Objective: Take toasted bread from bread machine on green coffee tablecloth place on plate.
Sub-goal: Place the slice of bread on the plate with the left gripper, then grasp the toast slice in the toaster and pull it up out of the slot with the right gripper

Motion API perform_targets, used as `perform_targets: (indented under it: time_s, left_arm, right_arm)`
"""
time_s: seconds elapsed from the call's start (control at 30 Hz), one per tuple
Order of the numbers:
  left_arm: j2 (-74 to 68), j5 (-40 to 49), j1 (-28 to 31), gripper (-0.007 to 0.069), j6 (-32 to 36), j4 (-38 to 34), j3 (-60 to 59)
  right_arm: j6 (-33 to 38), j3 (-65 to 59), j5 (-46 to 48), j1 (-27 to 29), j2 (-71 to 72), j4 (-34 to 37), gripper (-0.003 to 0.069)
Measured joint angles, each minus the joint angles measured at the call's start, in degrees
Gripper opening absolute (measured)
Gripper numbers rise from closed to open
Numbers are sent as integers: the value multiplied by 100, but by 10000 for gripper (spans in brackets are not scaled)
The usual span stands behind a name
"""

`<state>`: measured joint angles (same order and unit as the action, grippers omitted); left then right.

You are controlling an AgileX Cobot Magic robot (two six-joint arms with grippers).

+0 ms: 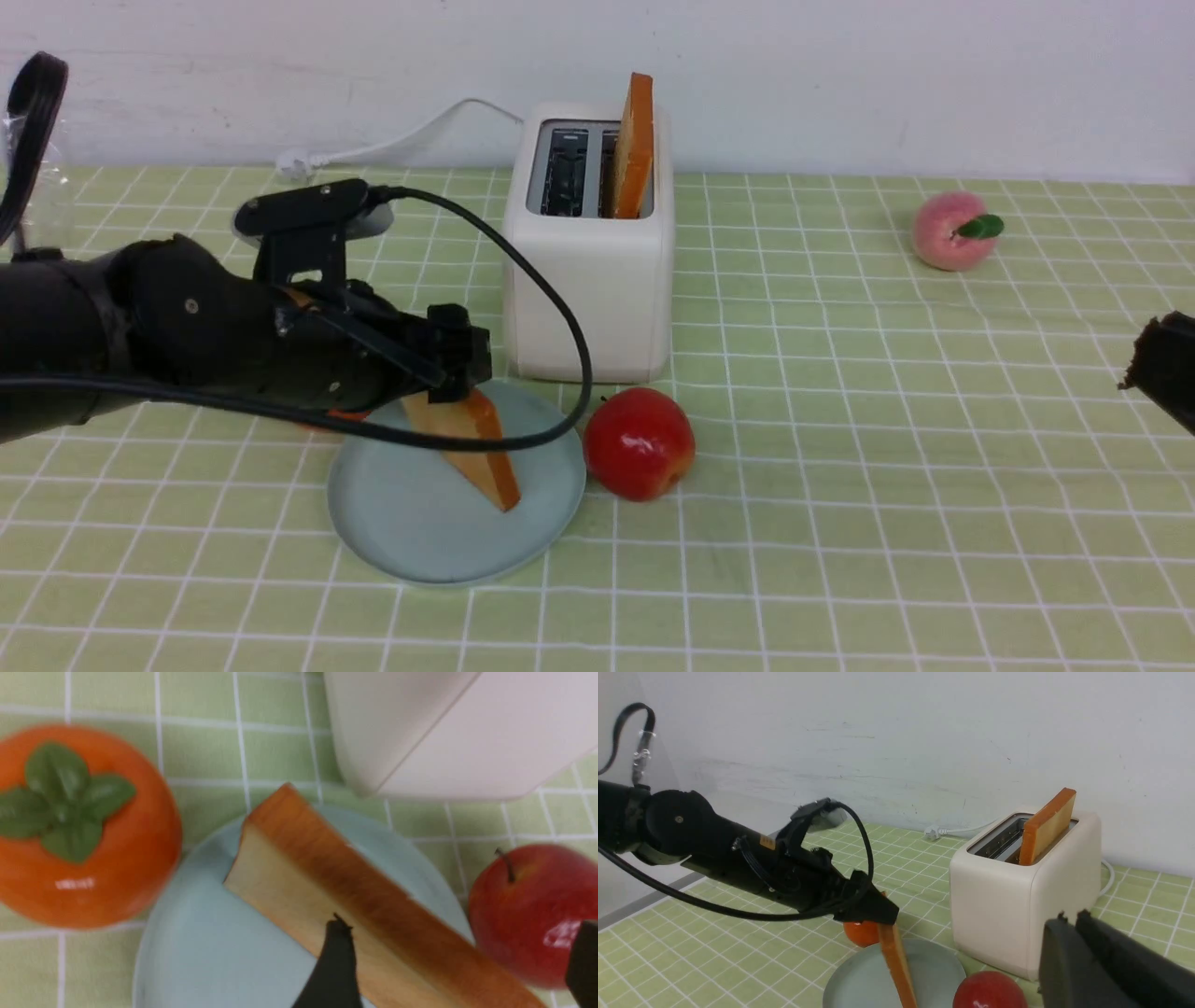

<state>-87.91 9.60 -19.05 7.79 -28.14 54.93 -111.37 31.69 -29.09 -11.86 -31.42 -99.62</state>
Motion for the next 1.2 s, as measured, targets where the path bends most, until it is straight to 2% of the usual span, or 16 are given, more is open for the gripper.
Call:
perform_targets:
  time_s: [0.13, 0.27, 0.43, 0.47, 0.5, 0.63, 0.7, 0.87, 1.2]
  left_arm:
    - [129, -115, 0, 612, 0, 93, 0]
    - [199, -82, 0, 526, 0, 149, 0]
    - [200, 191, 0, 300, 0, 244, 0]
    - [200, 198, 0, 290, 0, 260, 0]
    - [200, 269, 0, 198, 2, 338, 0]
    - [200, 351, 0, 9, 2, 398, 0]
    - [200, 419, 0, -13, 2, 412, 0]
    - [200, 1242, 0, -13, 2, 450, 232]
    - [708, 2273, 0, -13, 2, 497, 406]
  right_arm:
    - [0, 0, 0, 0, 0, 0, 34]
    - [6, 0, 0, 0, 0, 0, 36]
    - [6, 0, 0, 0, 0, 0, 42]
    - [6, 0, 0, 0, 0, 0, 42]
    - [6, 0, 0, 0, 0, 0, 42]
    - [6, 0, 0, 0, 0, 0, 42]
    - [6, 0, 0, 0, 0, 0, 42]
    - [6, 0, 12, 0, 0, 0, 42]
    - [-112, 204, 101, 0, -326, 0, 42]
